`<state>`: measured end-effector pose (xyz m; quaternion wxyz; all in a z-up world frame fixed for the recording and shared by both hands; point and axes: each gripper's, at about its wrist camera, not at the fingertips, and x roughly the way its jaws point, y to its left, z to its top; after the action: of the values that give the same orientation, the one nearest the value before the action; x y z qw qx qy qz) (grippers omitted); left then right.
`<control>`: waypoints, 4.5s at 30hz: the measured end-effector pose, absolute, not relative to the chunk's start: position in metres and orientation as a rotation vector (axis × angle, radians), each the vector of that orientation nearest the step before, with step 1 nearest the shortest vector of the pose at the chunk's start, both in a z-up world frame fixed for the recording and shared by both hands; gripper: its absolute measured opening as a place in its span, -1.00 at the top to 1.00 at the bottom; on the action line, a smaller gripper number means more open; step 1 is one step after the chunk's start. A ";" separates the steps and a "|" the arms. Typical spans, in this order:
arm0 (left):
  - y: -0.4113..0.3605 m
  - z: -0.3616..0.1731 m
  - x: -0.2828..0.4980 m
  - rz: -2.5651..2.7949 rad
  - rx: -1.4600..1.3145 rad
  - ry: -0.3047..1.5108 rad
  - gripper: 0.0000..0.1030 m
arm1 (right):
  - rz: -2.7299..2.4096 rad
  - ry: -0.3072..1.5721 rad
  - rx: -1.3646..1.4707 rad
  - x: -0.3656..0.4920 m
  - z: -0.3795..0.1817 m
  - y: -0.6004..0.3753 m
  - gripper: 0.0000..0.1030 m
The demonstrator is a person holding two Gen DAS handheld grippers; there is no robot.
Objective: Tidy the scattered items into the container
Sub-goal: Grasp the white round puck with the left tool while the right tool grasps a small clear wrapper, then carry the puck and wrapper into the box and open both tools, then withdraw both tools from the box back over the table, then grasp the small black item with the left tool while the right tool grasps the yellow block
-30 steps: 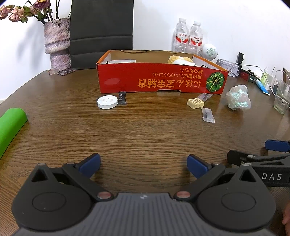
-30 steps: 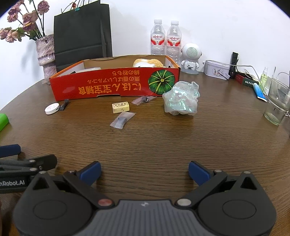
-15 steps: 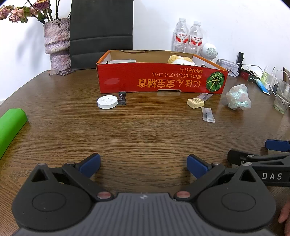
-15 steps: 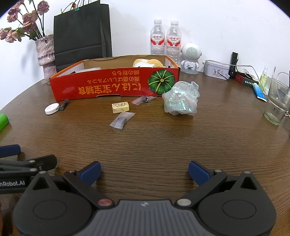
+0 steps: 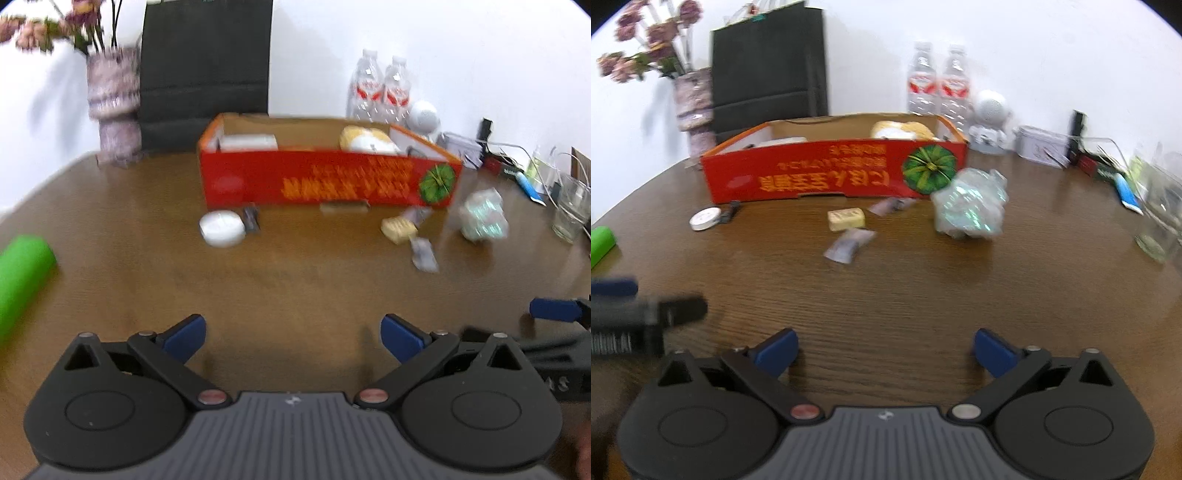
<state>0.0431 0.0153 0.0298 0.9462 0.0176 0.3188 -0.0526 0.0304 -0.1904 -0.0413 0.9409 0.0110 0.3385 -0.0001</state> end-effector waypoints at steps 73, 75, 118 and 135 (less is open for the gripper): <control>-0.003 0.186 0.209 -0.095 0.037 0.793 -1.00 | 0.100 0.958 0.216 0.252 0.113 -0.230 -0.55; -0.009 0.189 0.170 -0.058 0.061 0.661 -1.00 | 0.109 0.864 0.181 0.220 0.118 -0.221 -0.57; 0.025 0.013 0.171 -0.097 0.018 0.721 0.76 | 0.081 0.632 0.025 0.052 -0.029 -0.204 -0.84; 0.059 0.026 0.092 -0.140 -0.181 0.648 0.81 | 0.173 0.668 -0.037 0.157 -0.050 -0.165 0.44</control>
<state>0.0918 0.0594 0.0256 0.9415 -0.0890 0.3179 -0.0684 0.1570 -0.1645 -0.0500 0.9409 -0.0181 0.3275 0.0846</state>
